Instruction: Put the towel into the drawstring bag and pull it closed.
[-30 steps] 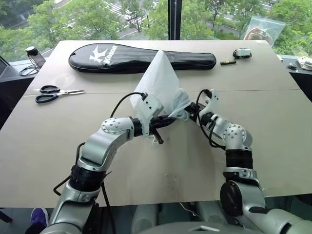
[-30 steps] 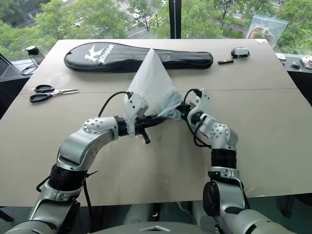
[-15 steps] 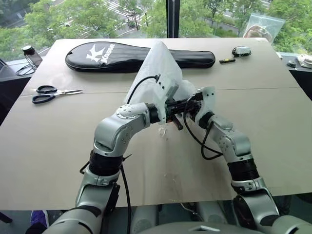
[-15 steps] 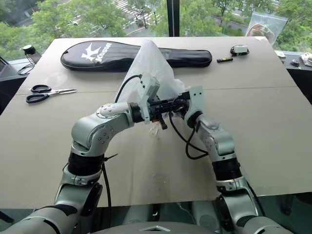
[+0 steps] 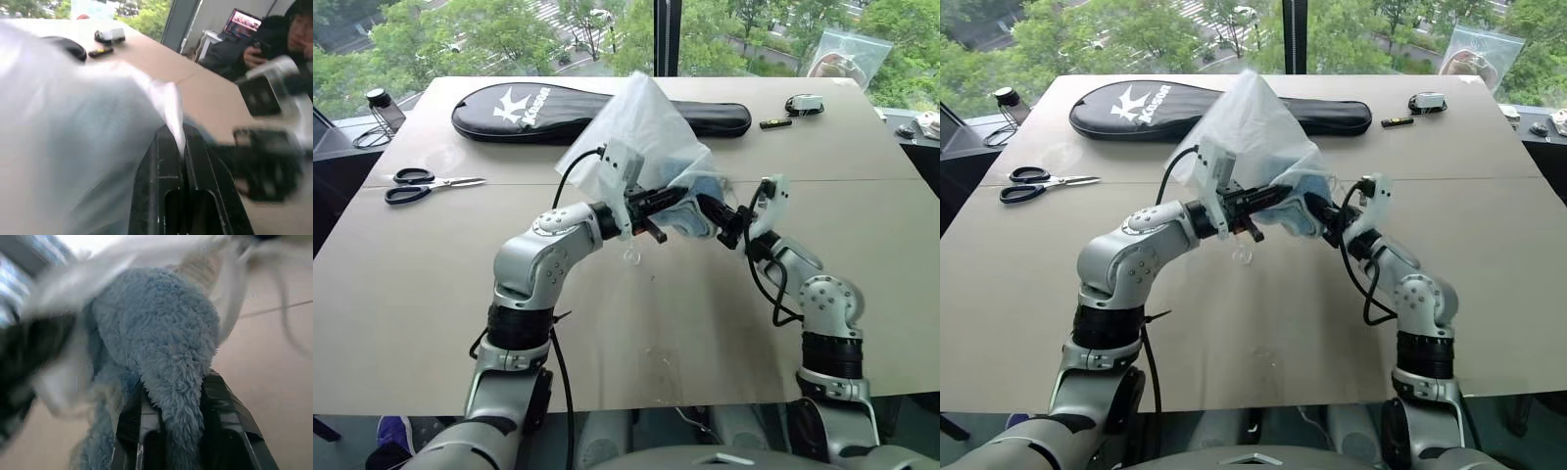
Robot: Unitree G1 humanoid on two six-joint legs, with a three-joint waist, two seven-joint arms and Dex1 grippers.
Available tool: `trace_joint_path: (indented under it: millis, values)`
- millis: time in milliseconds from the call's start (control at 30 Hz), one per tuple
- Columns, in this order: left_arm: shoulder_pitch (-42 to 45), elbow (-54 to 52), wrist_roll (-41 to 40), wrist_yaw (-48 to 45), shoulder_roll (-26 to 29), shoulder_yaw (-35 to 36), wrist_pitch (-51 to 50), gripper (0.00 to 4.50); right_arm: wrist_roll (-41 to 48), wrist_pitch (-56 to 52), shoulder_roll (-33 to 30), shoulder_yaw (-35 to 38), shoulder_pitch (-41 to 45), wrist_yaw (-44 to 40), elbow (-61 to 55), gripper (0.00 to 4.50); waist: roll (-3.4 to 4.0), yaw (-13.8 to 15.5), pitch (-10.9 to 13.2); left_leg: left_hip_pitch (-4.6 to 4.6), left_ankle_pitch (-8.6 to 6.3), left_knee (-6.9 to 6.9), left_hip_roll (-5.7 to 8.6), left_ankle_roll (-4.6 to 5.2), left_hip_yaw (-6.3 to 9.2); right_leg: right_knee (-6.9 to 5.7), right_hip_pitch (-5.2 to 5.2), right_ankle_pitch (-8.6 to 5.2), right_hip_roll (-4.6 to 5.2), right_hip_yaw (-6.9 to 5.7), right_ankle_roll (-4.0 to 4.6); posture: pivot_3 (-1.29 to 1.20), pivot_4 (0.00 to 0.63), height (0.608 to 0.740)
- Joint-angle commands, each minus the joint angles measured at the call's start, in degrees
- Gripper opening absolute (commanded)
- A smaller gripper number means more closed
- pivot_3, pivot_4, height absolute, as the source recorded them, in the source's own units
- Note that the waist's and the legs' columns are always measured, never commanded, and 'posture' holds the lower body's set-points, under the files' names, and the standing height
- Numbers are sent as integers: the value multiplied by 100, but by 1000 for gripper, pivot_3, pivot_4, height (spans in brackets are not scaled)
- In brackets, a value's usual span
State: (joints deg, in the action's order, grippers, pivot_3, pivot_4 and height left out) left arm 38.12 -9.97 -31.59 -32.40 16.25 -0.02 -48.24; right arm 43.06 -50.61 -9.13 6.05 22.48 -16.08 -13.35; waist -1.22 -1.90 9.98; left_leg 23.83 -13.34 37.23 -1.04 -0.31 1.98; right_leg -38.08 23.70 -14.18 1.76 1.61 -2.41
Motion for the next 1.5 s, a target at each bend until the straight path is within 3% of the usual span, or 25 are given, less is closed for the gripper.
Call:
trace_joint_path:
  millis: [33,133,267,367,567,900,1133,1233,1367,1500]
  values:
    - [177,-115,-234,-31,-111,52,-61,0,-364,114,-279,-401,11,-145,-404,182,0,-36,0,-2,0,0,1,0,-1,0,0,0,0,2,0,0,150,740]
    - [53,-333,-442,-146,-132,-86,-324,0,-654,337,-123,-446,166,90,-92,182,0,-55,0,-6,0,-1,-3,0,0,-4,0,0,-5,3,0,0,150,740]
    - [-351,-638,-674,-350,18,-306,-686,0,-249,518,694,-13,491,229,541,182,1,-56,0,-10,0,-2,-10,-1,-3,-10,1,0,-12,11,1,0,150,740]
    - [-441,-694,-802,-366,47,-292,-823,0,-154,590,958,96,604,72,884,182,1,-32,0,-8,0,0,-9,-1,-2,-11,1,0,-9,8,1,0,150,740]
    - [-542,-713,-963,-243,189,12,-987,0,1239,1034,1825,1356,1079,125,1624,182,1,-1,0,-3,0,8,-2,-1,0,-10,0,1,1,2,1,0,150,740]
    - [-66,-293,-1072,98,65,630,-664,0,2202,513,1426,1536,565,348,1021,180,2,-18,1,-3,0,6,-3,0,2,-11,0,1,0,-1,1,0,150,740]
    - [-276,-394,-916,-446,402,-119,-647,0,2845,616,1508,1694,692,827,853,180,4,-48,1,-6,0,4,-3,0,0,-12,0,1,-3,2,1,0,150,740]
    - [-310,-494,-1040,-458,253,-273,-709,0,3086,698,1642,1671,797,982,862,180,4,-39,1,-5,0,2,-4,0,1,-12,1,0,-3,2,1,0,150,740]
    - [-247,-618,-1147,-483,-14,-475,-760,0,2590,980,1732,1315,919,972,896,180,4,-37,1,-5,0,4,-3,0,-2,-12,0,0,-1,3,1,0,150,740]
    - [-130,-556,-1192,-490,-190,-449,-722,0,1463,1292,1477,553,895,644,929,180,4,-43,1,-6,0,4,-2,0,-1,-12,0,0,-3,3,1,0,150,740]
